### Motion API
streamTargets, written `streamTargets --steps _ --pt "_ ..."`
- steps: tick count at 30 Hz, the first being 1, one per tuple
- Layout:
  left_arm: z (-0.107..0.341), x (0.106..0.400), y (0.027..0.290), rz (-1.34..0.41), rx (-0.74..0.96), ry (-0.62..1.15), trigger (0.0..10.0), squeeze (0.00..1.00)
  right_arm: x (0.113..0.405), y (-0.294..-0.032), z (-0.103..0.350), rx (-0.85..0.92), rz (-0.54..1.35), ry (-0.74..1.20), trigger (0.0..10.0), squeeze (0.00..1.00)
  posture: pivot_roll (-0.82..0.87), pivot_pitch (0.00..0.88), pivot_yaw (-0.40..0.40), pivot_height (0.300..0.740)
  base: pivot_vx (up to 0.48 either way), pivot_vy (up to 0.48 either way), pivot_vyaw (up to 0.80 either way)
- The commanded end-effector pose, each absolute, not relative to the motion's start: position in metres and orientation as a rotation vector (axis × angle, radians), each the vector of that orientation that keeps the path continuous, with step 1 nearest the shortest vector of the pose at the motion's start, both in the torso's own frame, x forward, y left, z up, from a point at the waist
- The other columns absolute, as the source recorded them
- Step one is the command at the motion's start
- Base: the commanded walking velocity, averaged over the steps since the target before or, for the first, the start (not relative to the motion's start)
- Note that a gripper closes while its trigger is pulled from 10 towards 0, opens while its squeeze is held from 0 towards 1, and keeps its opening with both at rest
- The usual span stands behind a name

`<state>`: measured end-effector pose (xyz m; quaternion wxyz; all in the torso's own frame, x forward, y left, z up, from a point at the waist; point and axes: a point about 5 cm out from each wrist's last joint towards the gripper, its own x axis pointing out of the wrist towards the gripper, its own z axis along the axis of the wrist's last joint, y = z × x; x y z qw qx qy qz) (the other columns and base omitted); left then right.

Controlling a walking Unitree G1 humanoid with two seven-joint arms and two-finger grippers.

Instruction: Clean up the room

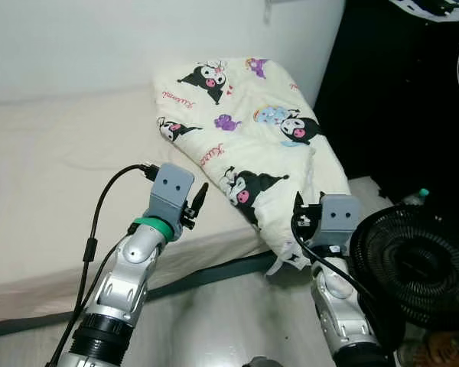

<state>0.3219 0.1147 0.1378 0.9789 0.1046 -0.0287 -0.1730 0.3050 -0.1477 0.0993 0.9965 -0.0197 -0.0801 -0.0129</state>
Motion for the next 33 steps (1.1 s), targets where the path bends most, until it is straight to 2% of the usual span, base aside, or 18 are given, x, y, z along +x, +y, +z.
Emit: streamTargets --steps 1,13,21,29,33 --pt "0.1334 0.3218 0.1207 -0.328 0.223 -0.038 10.0 0.00 0.3036 -0.1434 0.0966 -0.026 -0.012 -0.152 10.0 0.00 -0.04 0.011 0.067 0.740 0.000 0.000 0.00" --pt "0.1331 0.3208 0.1190 -0.339 0.222 -0.037 10.0 0.00 0.3030 -0.1428 0.0961 -0.043 0.000 -0.152 10.0 0.00 -0.04 0.010 0.067 0.740 0.000 0.000 0.00" --pt "0.1332 0.3206 0.1180 -0.344 0.219 -0.040 10.0 0.00 0.3039 -0.1432 0.0948 -0.082 -0.001 -0.141 10.0 0.00 -0.04 0.010 0.065 0.740 0.000 0.000 0.66" --pt "0.1347 0.3213 0.1179 -0.331 0.216 -0.054 10.0 0.00 0.3039 -0.1468 0.0960 -0.047 -0.020 -0.146 10.0 0.00 -0.05 0.013 0.063 0.740 0.000 0.000 0.00" --pt "0.1353 0.3215 0.1175 -0.330 0.218 -0.060 10.0 0.00 0.3038 -0.1467 0.0961 -0.045 -0.018 -0.147 10.0 0.00 -0.05 0.014 0.063 0.740 0.405 0.000 0.00"
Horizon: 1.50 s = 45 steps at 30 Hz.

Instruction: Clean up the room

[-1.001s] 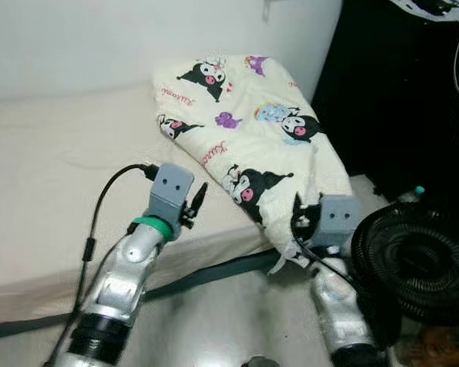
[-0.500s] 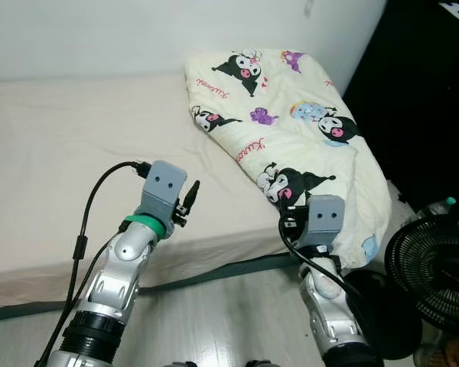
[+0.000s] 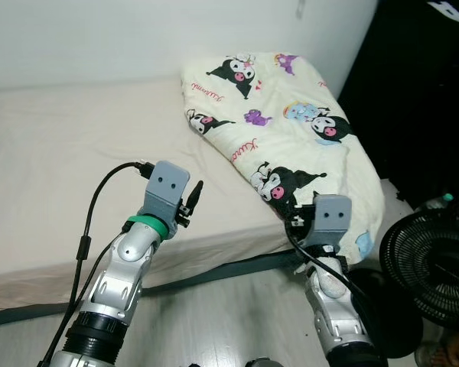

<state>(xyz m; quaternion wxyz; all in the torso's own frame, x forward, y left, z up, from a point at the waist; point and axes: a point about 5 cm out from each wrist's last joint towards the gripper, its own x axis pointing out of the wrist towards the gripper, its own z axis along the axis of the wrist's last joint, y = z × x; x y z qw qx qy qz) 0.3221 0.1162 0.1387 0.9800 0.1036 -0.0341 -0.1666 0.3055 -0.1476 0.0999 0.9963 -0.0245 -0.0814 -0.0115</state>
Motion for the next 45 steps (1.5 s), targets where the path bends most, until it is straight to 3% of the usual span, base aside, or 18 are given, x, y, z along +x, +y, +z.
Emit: streamTargets --steps 1,20,41,45 --pt "0.1354 0.3215 0.1174 -0.330 0.219 -0.061 10.0 0.00 0.3036 -0.1465 0.0961 -0.045 -0.017 -0.148 10.0 0.00 -0.05 0.015 0.062 0.740 0.465 0.000 0.00" --pt "0.1351 0.3218 0.1179 -0.323 0.209 -0.063 10.0 0.00 0.3028 -0.1465 0.0954 -0.047 -0.015 -0.145 10.0 0.00 -0.05 0.017 0.061 0.740 0.452 0.000 0.00" --pt "0.1357 0.3231 0.1184 -0.326 0.202 -0.058 10.0 0.00 0.3031 -0.1451 0.0946 -0.045 -0.018 -0.143 10.0 0.00 -0.04 0.015 0.068 0.740 0.000 0.000 0.00" --pt "0.1358 0.3230 0.1182 -0.329 0.204 -0.057 10.0 0.00 0.3025 -0.1458 0.0936 -0.042 -0.029 -0.142 10.0 0.00 -0.04 0.014 0.068 0.715 0.000 0.000 0.00"
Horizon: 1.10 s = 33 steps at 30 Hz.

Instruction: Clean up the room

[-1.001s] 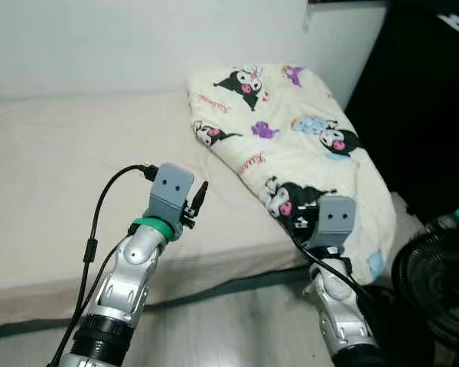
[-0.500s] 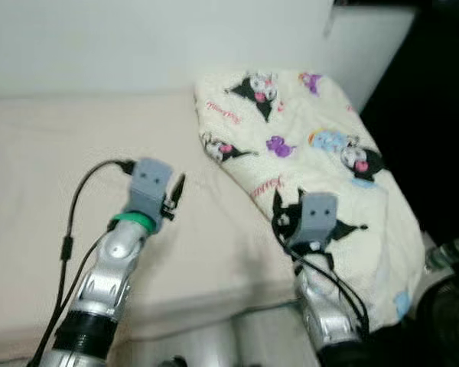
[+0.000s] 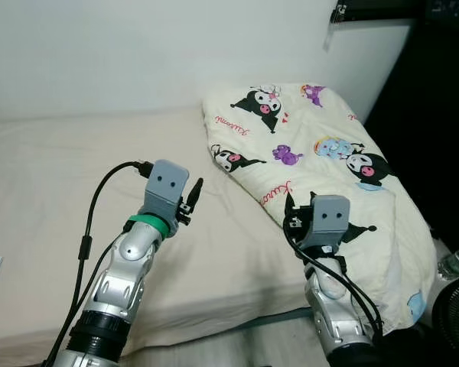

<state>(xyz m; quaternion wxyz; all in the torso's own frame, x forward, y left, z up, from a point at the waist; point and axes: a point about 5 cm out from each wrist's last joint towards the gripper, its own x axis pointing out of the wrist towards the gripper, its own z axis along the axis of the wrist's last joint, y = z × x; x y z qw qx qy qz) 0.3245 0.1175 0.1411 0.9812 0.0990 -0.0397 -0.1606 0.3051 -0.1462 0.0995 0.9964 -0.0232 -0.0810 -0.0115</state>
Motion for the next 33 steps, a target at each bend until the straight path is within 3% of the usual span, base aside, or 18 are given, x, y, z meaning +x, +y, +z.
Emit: streamTargets --steps 1,29,33 --pt "0.136 0.323 0.118 -0.329 0.204 -0.057 10.0 0.00 0.303 -0.146 0.094 -0.042 -0.029 -0.142 10.0 0.00 -0.04 0.014 0.068 0.715 0.000 0.000 0.00" --pt "0.132 0.322 0.117 -0.341 0.217 -0.047 10.0 0.00 0.305 -0.152 0.095 -0.044 -0.053 -0.145 10.0 0.00 -0.04 0.010 0.072 0.620 0.000 0.000 0.00" --pt "0.132 0.321 0.118 -0.341 0.221 -0.045 10.0 0.00 0.307 -0.167 0.098 -0.057 -0.105 -0.150 10.0 0.00 -0.04 0.015 0.077 0.605 0.000 0.000 0.00"
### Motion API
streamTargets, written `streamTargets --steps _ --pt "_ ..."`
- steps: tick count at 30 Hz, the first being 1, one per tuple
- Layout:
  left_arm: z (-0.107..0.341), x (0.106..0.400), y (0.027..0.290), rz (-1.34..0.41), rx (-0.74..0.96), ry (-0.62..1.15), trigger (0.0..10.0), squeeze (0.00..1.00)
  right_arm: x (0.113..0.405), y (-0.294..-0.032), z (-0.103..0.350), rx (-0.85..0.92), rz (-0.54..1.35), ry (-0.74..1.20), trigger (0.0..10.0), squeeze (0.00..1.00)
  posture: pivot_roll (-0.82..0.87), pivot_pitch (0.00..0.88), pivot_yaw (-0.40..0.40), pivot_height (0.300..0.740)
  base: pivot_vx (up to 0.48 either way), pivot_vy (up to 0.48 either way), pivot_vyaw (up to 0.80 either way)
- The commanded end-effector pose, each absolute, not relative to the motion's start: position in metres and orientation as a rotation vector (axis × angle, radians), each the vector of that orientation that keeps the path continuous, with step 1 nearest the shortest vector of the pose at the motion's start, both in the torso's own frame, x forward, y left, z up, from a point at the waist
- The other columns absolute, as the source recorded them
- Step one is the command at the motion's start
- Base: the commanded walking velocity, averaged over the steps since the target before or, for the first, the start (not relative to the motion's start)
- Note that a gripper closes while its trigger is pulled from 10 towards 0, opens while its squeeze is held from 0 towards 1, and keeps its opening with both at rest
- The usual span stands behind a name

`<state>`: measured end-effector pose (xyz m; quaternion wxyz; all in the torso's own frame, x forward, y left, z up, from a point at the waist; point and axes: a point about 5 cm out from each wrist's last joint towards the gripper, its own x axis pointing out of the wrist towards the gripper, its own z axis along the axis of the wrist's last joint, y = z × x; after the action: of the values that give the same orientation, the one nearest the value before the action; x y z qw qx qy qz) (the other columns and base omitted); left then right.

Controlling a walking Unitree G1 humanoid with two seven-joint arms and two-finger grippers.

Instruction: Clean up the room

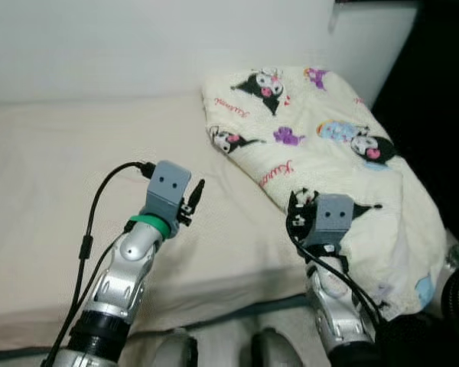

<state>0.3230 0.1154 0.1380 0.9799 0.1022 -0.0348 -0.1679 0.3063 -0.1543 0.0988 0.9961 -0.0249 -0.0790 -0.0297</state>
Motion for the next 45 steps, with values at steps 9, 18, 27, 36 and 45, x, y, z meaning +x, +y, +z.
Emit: streamTargets --steps 9,18,27,36,45 --pt "0.128 0.315 0.122 -0.339 0.231 -0.026 10.0 0.00 0.315 -0.220 0.117 -0.124 -0.240 -0.188 10.0 0.00 -0.03 0.053 0.088 0.605 0.000 0.000 0.00" --pt "0.125 0.311 0.125 -0.338 0.239 -0.007 10.0 0.00 0.301 -0.258 0.120 -0.196 -0.393 -0.184 10.0 0.00 -0.03 0.082 0.095 0.605 0.000 0.000 0.00" --pt "0.127 0.312 0.125 -0.344 0.250 -0.005 10.0 0.00 0.285 -0.315 0.116 -0.188 -0.619 -0.135 10.0 0.00 -0.02 0.113 0.118 0.605 0.000 0.000 0.00" --pt "0.131 0.316 0.127 -0.335 0.271 -0.001 10.0 0.00 0.271 -0.374 0.102 0.185 -0.692 -0.034 10.0 1.00 0.01 0.168 0.134 0.605 0.000 0.000 0.00" --pt "0.133 0.311 0.134 -0.326 0.288 0.013 10.0 0.00 0.281 -0.374 0.109 0.242 -0.557 -0.051 10.0 1.00 0.04 0.213 0.157 0.605 0.000 0.000 0.00"
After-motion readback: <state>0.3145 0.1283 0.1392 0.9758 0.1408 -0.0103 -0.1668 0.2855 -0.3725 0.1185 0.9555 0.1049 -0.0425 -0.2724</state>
